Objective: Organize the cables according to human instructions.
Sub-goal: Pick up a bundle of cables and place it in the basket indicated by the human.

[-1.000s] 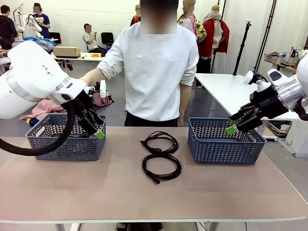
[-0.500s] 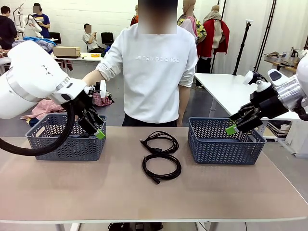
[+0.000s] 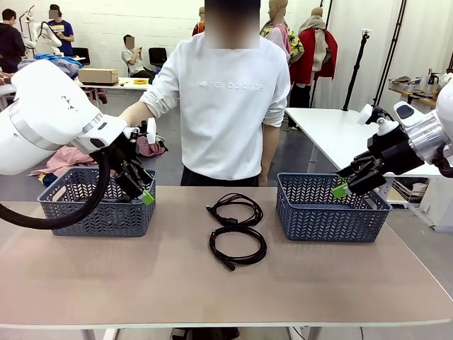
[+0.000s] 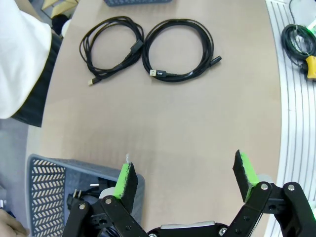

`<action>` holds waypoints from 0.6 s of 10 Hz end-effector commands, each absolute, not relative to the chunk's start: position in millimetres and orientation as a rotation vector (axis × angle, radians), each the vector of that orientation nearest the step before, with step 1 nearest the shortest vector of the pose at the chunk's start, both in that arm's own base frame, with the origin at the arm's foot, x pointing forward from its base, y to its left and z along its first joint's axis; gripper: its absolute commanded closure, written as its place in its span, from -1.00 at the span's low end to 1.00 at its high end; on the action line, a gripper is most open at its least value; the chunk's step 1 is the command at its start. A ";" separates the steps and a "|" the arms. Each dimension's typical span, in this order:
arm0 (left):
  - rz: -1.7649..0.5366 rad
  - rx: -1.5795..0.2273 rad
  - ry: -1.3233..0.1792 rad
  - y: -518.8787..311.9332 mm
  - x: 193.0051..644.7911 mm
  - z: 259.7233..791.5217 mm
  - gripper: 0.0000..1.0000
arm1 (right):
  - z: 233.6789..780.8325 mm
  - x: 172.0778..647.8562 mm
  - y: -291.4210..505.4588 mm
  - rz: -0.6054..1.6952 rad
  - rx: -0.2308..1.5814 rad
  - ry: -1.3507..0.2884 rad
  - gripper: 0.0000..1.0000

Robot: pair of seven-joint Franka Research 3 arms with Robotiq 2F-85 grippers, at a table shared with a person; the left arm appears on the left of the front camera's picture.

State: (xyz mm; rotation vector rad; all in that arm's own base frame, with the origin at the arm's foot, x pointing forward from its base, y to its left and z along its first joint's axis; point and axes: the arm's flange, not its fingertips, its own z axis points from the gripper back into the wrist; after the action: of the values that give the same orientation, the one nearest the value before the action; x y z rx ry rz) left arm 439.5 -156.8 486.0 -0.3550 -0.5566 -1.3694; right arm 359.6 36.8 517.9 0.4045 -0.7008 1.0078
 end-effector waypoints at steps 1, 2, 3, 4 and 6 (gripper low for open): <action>-1.369 -0.355 -0.557 -156.8 439.5 486.0 -1.00 | 517.6 362.3 36.8 1.026 0.430 -0.727 -1.00; -1.465 -0.280 -0.542 -167.9 441.5 492.2 -1.00 | 517.6 362.3 36.8 1.026 0.430 -0.727 -1.00; -1.552 -0.218 -0.511 -178.3 446.3 496.7 -1.00 | 517.6 362.3 36.8 1.026 0.430 -0.727 -1.00; -1.619 -0.184 -0.487 -190.7 453.3 501.4 -1.00 | 517.6 362.3 36.8 1.026 0.430 -0.727 -1.00; -1.826 -0.101 -0.453 -220.0 469.2 513.3 -1.00 | 517.6 362.3 36.8 1.026 0.430 -0.727 -1.00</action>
State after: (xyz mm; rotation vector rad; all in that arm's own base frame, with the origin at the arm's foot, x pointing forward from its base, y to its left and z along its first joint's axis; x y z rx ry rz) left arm 452.8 -214.3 506.0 -0.1386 -0.4587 -1.7145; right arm 359.6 36.8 518.3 0.4038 -0.7013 1.0080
